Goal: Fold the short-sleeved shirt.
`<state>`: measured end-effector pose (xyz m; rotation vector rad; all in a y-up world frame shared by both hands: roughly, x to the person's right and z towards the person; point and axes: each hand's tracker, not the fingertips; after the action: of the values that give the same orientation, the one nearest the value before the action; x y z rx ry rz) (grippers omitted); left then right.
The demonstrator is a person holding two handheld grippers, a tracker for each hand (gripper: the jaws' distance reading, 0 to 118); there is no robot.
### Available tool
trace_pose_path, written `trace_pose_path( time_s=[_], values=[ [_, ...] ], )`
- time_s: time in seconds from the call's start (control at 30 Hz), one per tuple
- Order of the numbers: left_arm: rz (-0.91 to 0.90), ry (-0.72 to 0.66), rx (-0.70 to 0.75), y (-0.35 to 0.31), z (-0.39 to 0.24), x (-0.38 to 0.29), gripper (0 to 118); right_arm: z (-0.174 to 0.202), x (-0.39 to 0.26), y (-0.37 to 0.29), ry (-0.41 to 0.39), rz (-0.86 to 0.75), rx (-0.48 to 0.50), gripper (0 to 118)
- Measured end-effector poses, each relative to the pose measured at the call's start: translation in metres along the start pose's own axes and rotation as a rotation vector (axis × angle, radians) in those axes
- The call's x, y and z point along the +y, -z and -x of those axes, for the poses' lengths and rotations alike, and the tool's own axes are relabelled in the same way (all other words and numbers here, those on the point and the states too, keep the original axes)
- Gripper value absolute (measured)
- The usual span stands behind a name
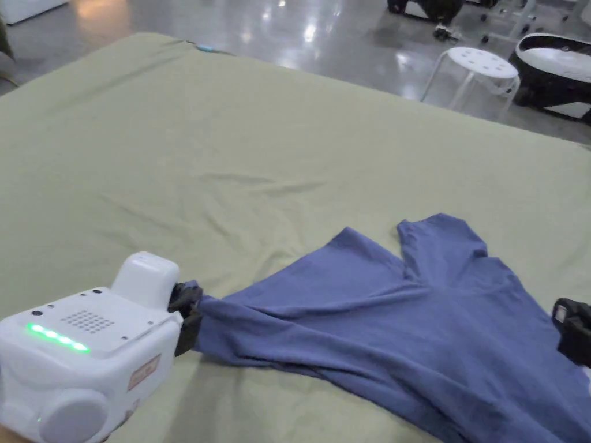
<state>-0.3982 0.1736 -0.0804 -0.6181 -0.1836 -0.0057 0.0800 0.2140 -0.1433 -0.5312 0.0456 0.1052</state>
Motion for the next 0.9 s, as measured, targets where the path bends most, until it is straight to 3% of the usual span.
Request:
trace_pose_path(
  time_s=[0.13, 0.2, 0.23, 0.3, 0.33, 0.37, 0.5, 0.57, 0.6, 0.67, 0.77, 0.9],
  values=[
    [-0.004, 0.001, 0.010, 0.000, -0.009, 0.003, 8, -0.039, 0.019, 0.085, -0.057, 0.154, -0.044, 2],
    [-0.005, -0.010, 0.014, -0.001, -0.011, 0.007, 8, -0.057, 0.028, 0.126, -0.075, 0.218, -0.020, 2],
    [0.003, -0.021, 0.014, 0.000, -0.011, 0.008, 8, -0.063, 0.032, 0.144, -0.065, 0.237, 0.001, 11],
    [0.013, -0.024, 0.022, 0.002, -0.012, 0.011, 8, -0.071, 0.037, 0.179, -0.044, 0.281, 0.028, 100],
    [0.020, -0.023, 0.025, 0.003, -0.013, 0.013, 8, -0.073, 0.034, 0.194, -0.034, 0.325, 0.050, 118],
    [0.025, -0.021, 0.031, 0.004, -0.013, 0.013, 8, -0.073, 0.039, 0.195, -0.038, 0.248, 0.074, 113],
    [0.043, -0.017, 0.043, 0.009, -0.016, 0.018, 8, -0.068, 0.011, 0.235, -0.121, 0.412, 0.063, 110],
    [0.055, -0.011, 0.045, 0.014, -0.016, 0.020, 8, -0.067, 0.000, 0.236, -0.094, 0.439, 0.099, 90],
    [0.055, -0.010, 0.046, 0.015, -0.017, 0.021, 8, -0.062, 0.005, 0.231, -0.044, 0.409, 0.101, 78],
    [0.058, -0.015, 0.044, 0.019, -0.017, 0.023, 8, -0.060, 0.012, 0.207, -0.015, 0.338, 0.113, 2],
    [0.050, -0.018, 0.032, 0.023, -0.017, 0.029, 8, -0.051, 0.023, 0.174, -0.031, 0.282, 0.163, 2],
    [0.017, -0.046, -0.002, 0.024, -0.014, 0.043, 8, -0.057, 0.048, 0.101, -0.031, 0.168, 0.135, 2]
  ],
)
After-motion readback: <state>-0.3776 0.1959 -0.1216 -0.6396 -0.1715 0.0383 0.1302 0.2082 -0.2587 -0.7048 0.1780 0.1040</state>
